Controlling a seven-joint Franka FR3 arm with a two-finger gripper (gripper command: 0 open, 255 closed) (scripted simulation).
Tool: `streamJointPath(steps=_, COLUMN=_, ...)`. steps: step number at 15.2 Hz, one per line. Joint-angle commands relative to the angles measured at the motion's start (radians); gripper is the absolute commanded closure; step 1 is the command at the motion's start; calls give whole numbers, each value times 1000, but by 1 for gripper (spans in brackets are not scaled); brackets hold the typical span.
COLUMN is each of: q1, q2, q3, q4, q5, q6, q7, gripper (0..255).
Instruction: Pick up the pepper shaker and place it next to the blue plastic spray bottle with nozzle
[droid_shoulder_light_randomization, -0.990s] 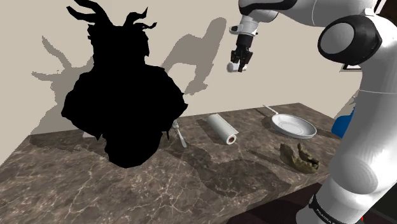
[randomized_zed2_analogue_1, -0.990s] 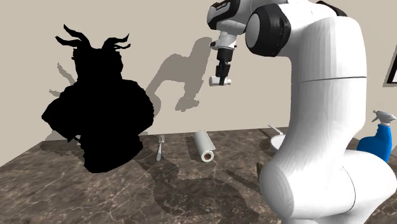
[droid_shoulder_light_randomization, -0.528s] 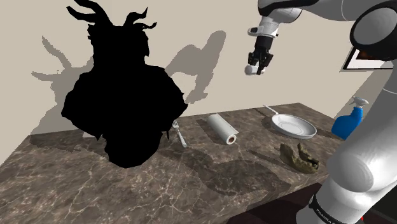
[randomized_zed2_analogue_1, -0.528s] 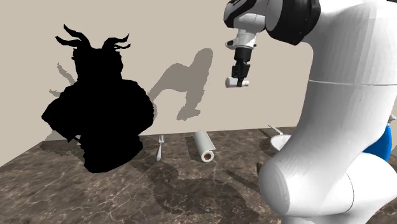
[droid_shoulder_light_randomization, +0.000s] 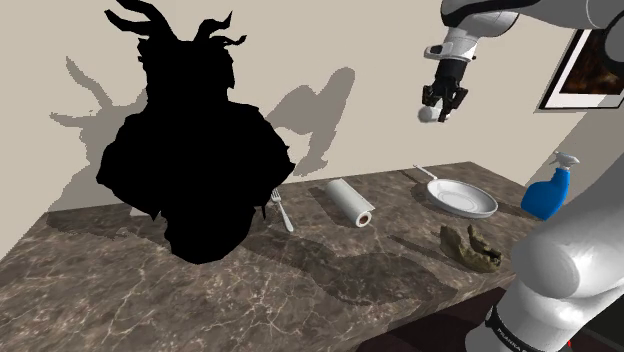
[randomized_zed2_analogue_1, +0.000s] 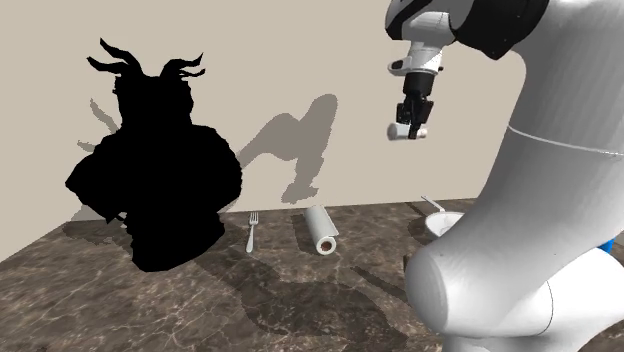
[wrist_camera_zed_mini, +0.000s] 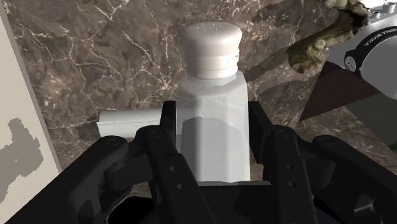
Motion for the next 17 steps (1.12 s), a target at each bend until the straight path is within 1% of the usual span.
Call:
streamJointPath(steps=1, q1=-20, q2=-36, q3=-23, q4=-42, q5=-17, q6=1, q7=-43, gripper=255)
streamJointPath(steps=9, q1=-96, q2=-137, q3=-123, q4=-131, q5=-92, q6=-22, q7=-208, gripper=255)
streamJointPath(steps=17, q1=-170, q2=-176, q3=-240, q4=-147, q5=-173, q6=-47, q7=-392, gripper=255)
